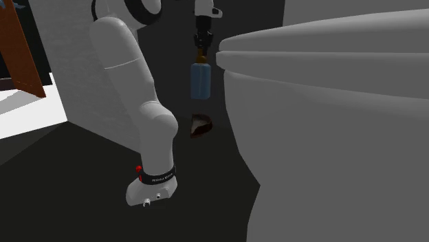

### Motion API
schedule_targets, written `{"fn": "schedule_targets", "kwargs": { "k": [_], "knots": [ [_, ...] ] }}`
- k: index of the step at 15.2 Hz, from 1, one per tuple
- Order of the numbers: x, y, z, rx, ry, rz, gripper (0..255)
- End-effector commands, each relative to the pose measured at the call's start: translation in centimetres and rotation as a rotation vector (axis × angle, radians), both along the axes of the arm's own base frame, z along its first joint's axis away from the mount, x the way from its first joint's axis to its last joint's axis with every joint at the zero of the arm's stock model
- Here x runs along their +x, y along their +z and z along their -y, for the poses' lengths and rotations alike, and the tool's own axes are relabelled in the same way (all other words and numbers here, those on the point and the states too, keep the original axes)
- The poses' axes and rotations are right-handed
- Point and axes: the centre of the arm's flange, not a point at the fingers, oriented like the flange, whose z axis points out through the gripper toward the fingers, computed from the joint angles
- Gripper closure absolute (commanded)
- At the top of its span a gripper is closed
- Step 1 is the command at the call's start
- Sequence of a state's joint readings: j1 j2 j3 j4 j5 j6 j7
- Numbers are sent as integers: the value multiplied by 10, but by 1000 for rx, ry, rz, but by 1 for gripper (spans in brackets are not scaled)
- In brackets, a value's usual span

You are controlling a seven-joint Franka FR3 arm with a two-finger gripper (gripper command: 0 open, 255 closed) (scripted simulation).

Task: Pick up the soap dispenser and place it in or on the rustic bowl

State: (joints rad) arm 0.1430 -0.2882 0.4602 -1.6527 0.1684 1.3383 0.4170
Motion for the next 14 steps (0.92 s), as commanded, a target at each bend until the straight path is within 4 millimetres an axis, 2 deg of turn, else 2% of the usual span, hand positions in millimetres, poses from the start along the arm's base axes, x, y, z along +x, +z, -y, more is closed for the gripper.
{"fn": "schedule_targets", "kwargs": {
  "k": [1,6,14],
  "knots": [
    [6,8,-24,2,-2,0,255],
    [22,28,-81,2,-2,0,255],
    [22,-15,-82,2,-2,0,255]
  ]
}}
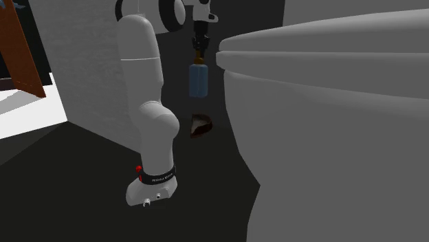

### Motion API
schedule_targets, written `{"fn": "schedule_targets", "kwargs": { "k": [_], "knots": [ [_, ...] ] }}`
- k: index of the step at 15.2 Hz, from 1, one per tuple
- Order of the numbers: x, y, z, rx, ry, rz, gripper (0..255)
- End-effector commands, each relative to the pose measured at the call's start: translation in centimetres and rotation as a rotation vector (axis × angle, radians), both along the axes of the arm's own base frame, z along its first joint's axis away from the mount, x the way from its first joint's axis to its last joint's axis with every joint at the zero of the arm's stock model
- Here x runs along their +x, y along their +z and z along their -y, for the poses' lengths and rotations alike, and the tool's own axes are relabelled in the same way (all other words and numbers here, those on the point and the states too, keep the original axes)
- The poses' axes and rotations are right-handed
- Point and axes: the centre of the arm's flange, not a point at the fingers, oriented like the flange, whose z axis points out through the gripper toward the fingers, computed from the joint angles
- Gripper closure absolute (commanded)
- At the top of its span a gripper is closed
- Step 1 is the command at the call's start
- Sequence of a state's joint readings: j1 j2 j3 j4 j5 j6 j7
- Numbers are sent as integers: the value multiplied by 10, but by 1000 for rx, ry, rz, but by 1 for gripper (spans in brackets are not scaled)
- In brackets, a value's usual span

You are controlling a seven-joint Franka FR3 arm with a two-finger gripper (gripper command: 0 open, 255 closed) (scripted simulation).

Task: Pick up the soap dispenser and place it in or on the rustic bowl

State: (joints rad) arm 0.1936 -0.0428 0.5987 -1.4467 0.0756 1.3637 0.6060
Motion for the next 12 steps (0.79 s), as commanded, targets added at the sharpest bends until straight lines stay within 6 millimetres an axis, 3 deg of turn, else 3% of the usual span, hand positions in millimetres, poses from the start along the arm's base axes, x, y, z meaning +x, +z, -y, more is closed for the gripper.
{"fn": "schedule_targets", "kwargs": {
  "k": [1,12],
  "knots": [
    [1,-10,0,1,0,1,255],
    [1,-68,0,1,0,1,255]
  ]
}}
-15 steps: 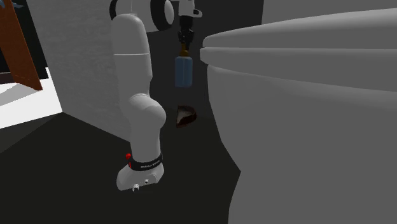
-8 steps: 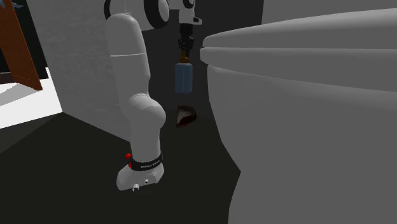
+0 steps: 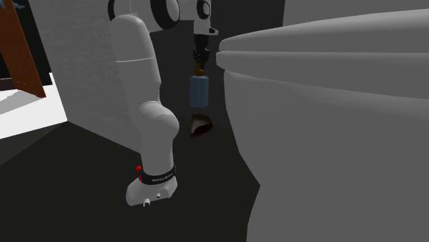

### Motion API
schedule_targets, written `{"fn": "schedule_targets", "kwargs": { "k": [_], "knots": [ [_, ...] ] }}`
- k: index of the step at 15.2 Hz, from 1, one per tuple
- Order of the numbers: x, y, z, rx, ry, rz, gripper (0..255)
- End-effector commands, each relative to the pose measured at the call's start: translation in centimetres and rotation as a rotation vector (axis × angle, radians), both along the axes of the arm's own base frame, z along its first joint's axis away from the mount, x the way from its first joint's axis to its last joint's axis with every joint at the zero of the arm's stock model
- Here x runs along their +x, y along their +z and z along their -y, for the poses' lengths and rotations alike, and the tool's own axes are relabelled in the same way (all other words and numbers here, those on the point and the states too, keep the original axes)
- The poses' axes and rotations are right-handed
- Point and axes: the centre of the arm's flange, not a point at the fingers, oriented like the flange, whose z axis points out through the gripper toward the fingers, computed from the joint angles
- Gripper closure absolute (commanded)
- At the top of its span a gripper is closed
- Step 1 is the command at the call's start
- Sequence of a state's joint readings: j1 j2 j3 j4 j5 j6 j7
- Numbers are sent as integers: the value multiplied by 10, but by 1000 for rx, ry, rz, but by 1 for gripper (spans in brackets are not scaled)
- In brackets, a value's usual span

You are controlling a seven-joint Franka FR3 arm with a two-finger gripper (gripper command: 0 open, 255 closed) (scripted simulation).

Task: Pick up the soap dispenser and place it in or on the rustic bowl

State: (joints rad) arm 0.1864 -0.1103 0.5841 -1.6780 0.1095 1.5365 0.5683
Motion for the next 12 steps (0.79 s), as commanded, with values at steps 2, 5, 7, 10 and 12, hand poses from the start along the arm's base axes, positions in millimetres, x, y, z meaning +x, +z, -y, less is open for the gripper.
{"fn": "schedule_targets", "kwargs": {
  "k": [2,5,7,10,12],
  "knots": [
    [0,-16,0,1,0,1,255],
    [0,-31,0,1,0,1,255],
    [0,-42,0,1,0,1,255],
    [0,-58,0,1,0,1,255],
    [0,-68,0,1,0,1,255]
  ]
}}
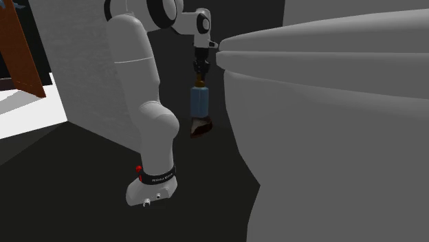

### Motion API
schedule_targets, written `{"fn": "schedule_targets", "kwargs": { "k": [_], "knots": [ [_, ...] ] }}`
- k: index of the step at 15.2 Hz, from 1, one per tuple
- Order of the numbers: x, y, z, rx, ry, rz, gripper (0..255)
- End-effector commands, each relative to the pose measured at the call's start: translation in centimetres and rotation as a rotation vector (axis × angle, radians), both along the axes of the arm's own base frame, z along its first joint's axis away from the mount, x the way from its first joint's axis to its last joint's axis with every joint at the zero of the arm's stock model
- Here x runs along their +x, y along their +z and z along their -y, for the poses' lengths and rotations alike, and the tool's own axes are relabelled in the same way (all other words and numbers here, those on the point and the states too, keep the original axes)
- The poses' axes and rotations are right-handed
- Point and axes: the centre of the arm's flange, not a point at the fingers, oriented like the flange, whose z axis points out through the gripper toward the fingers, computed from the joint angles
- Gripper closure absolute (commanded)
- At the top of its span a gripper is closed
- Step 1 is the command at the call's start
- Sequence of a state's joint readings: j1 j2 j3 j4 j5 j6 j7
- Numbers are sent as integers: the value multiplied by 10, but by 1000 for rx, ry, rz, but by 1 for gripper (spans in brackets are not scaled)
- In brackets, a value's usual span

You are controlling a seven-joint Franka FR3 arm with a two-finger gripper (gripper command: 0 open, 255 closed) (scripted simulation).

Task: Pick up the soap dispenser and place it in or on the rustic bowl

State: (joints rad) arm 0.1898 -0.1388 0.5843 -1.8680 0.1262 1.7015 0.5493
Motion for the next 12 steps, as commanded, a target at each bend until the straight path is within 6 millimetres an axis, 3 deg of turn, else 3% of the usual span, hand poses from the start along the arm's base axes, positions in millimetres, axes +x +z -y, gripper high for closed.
{"fn": "schedule_targets", "kwargs": {
  "k": [1,2,10,11,12],
  "knots": [
    [0,-10,0,1,0,1,255],
    [0,-18,0,1,0,1,255],
    [0,-18,0,1,0,1,255],
    [0,-18,0,1,0,1,0],
    [0,-18,0,1,0,1,0]
  ]
}}
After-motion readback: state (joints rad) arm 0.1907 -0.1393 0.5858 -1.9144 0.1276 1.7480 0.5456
